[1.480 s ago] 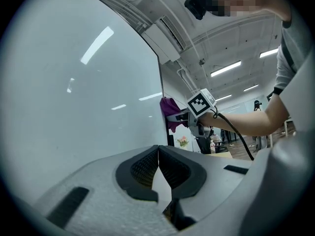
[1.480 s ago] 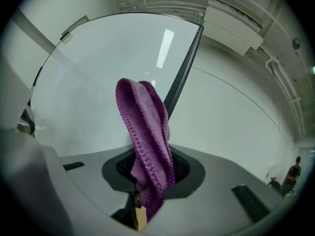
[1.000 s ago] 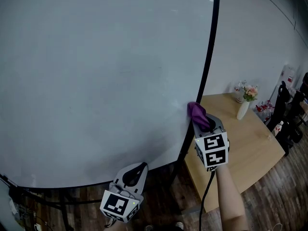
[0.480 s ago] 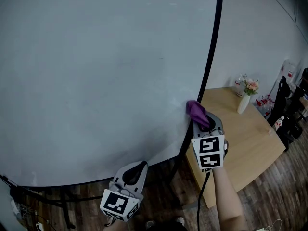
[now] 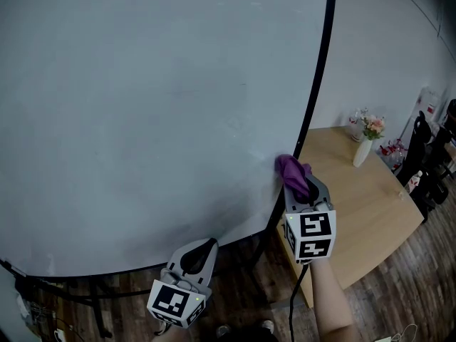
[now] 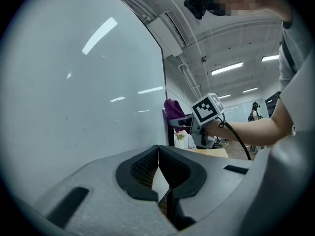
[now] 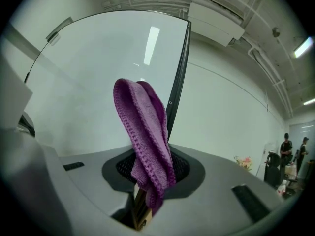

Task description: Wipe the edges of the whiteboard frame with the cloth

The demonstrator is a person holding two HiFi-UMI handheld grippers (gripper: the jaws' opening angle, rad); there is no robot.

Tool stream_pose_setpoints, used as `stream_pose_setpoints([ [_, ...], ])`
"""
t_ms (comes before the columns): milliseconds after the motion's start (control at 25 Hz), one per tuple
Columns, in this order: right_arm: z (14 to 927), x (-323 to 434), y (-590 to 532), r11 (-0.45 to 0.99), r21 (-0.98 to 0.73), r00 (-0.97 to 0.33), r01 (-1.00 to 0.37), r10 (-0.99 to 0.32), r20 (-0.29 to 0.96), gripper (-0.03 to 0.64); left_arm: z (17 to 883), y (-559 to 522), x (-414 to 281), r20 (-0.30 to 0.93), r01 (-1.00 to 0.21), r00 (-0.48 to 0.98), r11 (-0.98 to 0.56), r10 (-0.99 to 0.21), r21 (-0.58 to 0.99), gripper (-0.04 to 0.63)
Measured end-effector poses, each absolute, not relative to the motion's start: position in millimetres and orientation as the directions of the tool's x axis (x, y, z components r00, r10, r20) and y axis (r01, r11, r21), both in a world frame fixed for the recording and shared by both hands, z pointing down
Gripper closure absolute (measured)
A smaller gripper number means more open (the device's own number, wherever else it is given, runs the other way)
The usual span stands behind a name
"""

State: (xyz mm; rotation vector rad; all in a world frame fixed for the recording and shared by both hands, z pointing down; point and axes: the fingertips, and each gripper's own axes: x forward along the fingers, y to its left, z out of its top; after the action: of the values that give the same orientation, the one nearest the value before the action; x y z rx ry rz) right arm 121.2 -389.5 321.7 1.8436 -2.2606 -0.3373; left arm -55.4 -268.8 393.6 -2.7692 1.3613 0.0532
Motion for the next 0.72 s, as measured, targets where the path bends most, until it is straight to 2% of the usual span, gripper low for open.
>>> stream_pose_setpoints([
  [280,331.2,117.5,-389.5,0.2,0.292,-0.207,-0.935,-0.978,0.006,0.523,395.9,-270.3,-54.9,-0.052,-0.791,0.612,-0.612,-0.789,-0.031,0.577],
  [720,378.9,118.2,-394.1,0.223,0.218,-0.21,-0.95,-0.974,0.081,0.525,403.9,-275.2,-56.4,-0.035,-0.79,0.613,-0.612,-0.789,-0.031,0.577],
])
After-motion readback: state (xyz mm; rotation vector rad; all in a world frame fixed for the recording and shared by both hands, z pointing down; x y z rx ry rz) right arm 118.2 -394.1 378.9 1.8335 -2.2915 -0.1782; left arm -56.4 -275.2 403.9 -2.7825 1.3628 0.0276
